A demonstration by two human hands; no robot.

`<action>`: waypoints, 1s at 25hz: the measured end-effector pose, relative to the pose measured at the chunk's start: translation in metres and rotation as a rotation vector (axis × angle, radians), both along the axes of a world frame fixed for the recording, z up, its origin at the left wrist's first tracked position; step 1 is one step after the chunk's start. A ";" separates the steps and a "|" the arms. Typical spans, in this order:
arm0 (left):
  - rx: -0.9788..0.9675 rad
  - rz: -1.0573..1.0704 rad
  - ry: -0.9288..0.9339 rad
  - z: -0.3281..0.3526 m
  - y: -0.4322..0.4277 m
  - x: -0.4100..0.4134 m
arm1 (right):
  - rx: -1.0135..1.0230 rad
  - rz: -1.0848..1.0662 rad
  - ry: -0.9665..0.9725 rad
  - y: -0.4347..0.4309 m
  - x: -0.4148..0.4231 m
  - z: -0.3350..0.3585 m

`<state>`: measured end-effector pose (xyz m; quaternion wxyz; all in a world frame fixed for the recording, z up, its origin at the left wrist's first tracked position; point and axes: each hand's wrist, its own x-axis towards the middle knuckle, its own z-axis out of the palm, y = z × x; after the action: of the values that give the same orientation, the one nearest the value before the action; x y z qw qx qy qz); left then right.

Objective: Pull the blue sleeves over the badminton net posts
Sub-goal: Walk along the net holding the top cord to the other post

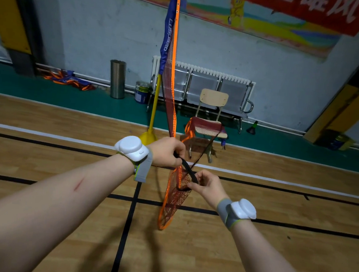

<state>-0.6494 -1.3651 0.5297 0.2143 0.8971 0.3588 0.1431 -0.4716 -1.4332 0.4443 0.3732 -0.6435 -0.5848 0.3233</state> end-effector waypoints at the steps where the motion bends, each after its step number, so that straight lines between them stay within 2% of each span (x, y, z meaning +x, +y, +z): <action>1: -0.006 0.014 -0.023 0.002 0.001 -0.001 | -0.003 -0.004 -0.015 0.001 0.002 0.000; 5: -0.012 0.065 -0.063 0.009 0.008 -0.006 | -0.038 -0.040 -0.061 -0.001 0.014 -0.006; 15: -0.009 0.117 0.116 -0.012 0.018 -0.013 | 0.104 -0.106 0.212 -0.021 0.013 0.030; 25: -0.030 -0.085 0.084 -0.011 -0.025 0.045 | 0.133 -0.065 0.197 -0.051 0.027 0.042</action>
<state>-0.6046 -1.3900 0.5186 0.2186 0.9134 0.3311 0.0907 -0.4450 -1.4844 0.4867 0.4811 -0.6010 -0.5442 0.3334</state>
